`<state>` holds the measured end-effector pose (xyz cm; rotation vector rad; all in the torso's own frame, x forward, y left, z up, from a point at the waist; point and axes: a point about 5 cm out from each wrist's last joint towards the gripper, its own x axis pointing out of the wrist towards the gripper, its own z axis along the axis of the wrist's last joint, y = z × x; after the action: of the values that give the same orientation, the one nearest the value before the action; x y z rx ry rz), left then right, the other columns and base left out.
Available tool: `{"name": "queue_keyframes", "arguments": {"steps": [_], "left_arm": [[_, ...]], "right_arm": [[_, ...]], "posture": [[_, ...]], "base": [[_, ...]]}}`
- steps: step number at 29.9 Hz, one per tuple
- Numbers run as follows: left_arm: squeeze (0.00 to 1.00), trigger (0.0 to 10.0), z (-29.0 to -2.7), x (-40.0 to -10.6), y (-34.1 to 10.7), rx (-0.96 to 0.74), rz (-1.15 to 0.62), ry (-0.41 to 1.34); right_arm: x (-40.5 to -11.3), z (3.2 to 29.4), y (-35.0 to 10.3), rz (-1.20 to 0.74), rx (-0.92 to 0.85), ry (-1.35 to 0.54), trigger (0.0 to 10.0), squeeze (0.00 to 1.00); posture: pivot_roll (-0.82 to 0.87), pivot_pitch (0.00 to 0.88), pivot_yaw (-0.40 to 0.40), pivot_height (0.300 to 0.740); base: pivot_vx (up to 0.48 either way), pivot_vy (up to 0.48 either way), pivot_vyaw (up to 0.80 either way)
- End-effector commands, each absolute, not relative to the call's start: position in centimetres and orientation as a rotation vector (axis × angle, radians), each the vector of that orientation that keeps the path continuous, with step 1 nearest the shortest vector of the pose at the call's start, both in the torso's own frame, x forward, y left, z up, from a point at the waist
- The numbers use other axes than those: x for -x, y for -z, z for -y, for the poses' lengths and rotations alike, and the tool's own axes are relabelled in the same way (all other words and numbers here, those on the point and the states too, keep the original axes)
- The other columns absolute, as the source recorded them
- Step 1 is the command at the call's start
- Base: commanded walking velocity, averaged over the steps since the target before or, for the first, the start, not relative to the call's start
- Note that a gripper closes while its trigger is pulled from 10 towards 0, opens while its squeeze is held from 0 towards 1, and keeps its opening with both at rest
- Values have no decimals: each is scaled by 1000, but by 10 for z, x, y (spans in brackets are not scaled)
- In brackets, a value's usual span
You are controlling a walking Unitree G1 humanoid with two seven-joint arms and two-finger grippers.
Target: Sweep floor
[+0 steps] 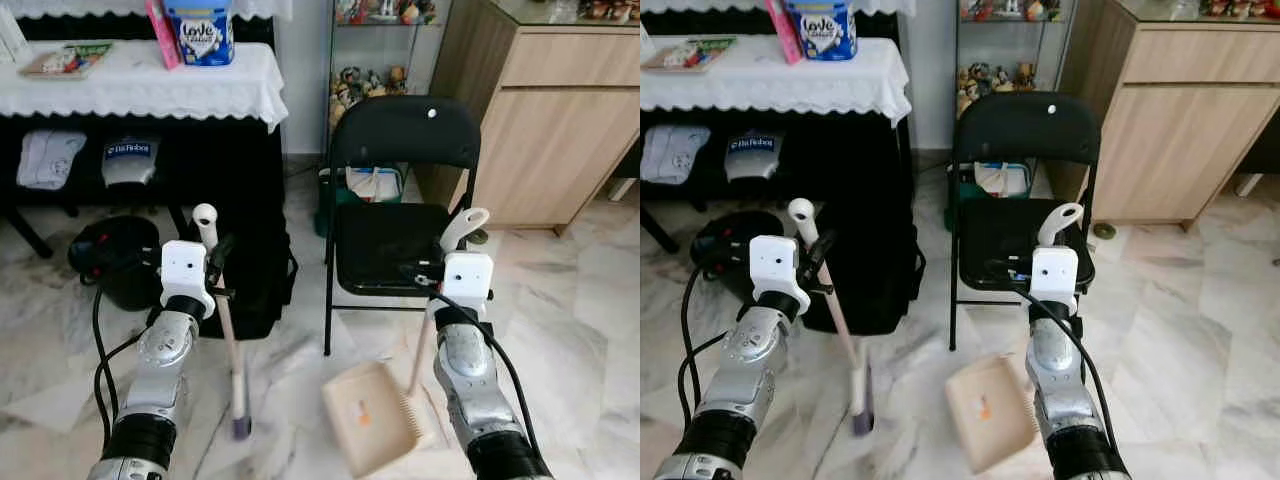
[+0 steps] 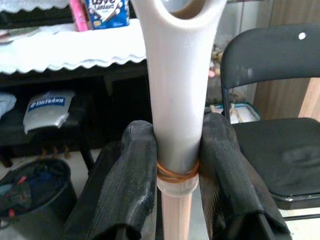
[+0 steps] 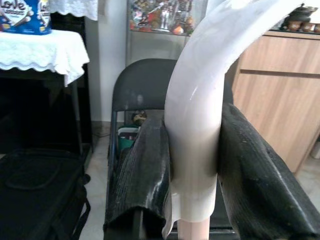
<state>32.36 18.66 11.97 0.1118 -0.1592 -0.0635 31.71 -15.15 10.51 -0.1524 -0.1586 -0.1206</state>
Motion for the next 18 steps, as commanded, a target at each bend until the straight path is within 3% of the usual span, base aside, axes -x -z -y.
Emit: {"name": "queue_keyframes", "arguments": {"steps": [1, 18], "left_arm": [[0, 10000, -187, -325, -128, -115, 204, 60], [0, 10000, -188, -325, -129, -93, 207, 53]], "right_arm": [[-319, 149, -115, 202, 134, 119, 10000, 0], [-319, 148, -115, 208, 129, 117, 10000, 0]], "posture": [[-43, 51, 4, 740], [-43, 51, 3, 740]], "base": [[0, 0, 0], [0, 0, 0]]}}
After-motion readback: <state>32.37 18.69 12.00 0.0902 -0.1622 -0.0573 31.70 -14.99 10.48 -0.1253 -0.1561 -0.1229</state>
